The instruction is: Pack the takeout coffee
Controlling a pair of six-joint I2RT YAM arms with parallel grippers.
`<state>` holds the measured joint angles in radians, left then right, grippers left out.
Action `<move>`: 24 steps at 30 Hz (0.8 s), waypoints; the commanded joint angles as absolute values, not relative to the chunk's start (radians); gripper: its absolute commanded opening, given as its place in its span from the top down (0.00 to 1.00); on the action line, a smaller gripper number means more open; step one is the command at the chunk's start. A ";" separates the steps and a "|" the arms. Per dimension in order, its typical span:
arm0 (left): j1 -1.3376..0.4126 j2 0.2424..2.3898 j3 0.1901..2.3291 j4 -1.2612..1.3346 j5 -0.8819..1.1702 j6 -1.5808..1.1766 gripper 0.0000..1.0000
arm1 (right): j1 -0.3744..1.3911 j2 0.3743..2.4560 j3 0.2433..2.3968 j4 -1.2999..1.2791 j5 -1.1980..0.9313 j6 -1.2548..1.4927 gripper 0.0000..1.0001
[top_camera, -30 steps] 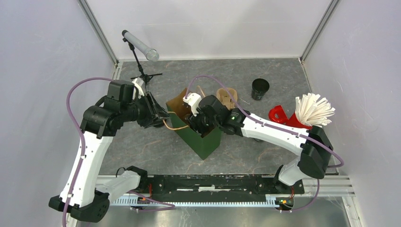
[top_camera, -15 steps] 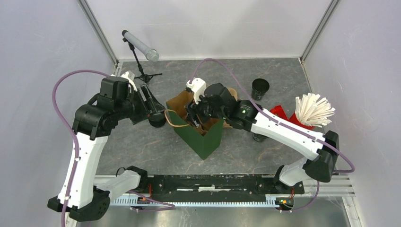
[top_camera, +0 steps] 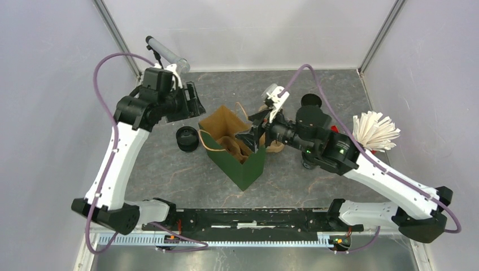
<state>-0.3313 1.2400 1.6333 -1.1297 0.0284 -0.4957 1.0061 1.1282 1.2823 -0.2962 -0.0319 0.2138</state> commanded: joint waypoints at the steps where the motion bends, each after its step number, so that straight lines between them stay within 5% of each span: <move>1: -0.342 1.325 1.677 -1.062 0.108 -0.286 0.21 | 1.009 1.050 1.251 -0.225 0.071 0.227 0.21; 6: -0.344 1.349 1.681 -1.010 0.077 -0.222 0.18 | 1.009 0.970 1.203 -0.246 0.198 0.264 0.20; 13: -0.393 1.304 1.508 -0.878 0.189 -0.205 0.18 | 1.008 0.964 1.246 -0.591 0.609 0.448 0.20; 18: -0.442 1.317 1.535 -0.910 0.077 -0.158 0.19 | 1.008 0.971 1.230 -0.701 0.684 0.406 0.17; 24: -0.443 1.325 1.528 -0.895 0.034 -0.188 0.32 | 1.008 0.953 1.176 -0.723 0.648 0.488 0.16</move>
<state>-0.4446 1.3308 1.5116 -0.9436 0.0799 -0.2195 1.0061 0.9714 1.2057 -0.6796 0.6189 0.4187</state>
